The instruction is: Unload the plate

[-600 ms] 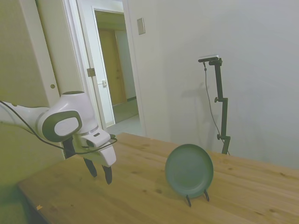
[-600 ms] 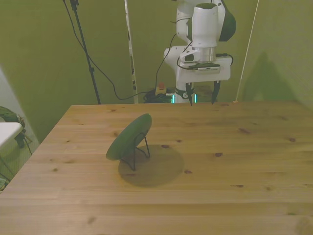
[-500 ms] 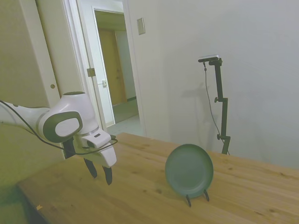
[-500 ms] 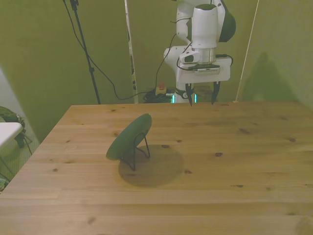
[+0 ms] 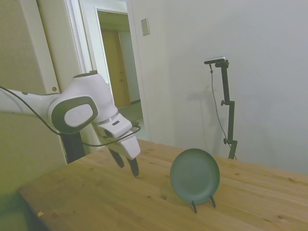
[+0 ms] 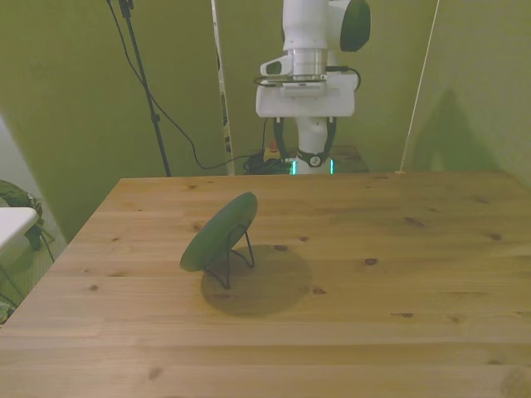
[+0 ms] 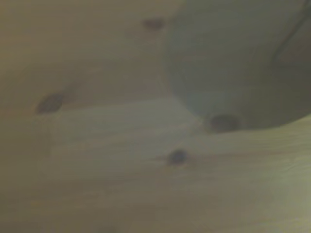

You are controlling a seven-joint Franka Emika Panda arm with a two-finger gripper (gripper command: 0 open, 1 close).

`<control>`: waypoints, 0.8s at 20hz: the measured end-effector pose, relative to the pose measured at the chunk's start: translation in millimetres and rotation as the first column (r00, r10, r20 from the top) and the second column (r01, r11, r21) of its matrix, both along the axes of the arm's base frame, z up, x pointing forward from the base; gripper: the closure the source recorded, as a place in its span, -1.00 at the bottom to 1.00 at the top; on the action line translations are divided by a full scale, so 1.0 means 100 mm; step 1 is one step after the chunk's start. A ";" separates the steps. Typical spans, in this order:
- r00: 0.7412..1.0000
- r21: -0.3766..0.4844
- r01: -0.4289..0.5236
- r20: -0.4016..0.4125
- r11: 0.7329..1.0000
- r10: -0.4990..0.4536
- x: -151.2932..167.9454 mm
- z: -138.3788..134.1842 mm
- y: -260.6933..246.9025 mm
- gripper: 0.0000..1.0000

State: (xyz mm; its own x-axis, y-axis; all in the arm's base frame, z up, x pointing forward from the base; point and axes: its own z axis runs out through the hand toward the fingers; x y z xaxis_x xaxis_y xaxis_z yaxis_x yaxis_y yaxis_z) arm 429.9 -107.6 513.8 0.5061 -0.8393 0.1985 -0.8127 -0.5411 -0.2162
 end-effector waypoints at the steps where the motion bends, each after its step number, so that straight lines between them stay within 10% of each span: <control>1: 1.000 -0.003 0.019 0.018 1.000 -0.019 0.04 0.10 -0.11 -1.00; 16: 0.988 0.015 0.134 0.073 0.991 -0.134 0.58 0.34 -0.86 -1.00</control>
State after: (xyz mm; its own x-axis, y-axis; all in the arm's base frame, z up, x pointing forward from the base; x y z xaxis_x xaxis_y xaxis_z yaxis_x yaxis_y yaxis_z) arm 487.6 -193.4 548.0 0.3733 -0.9006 0.2225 -0.8593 -0.4261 -0.2829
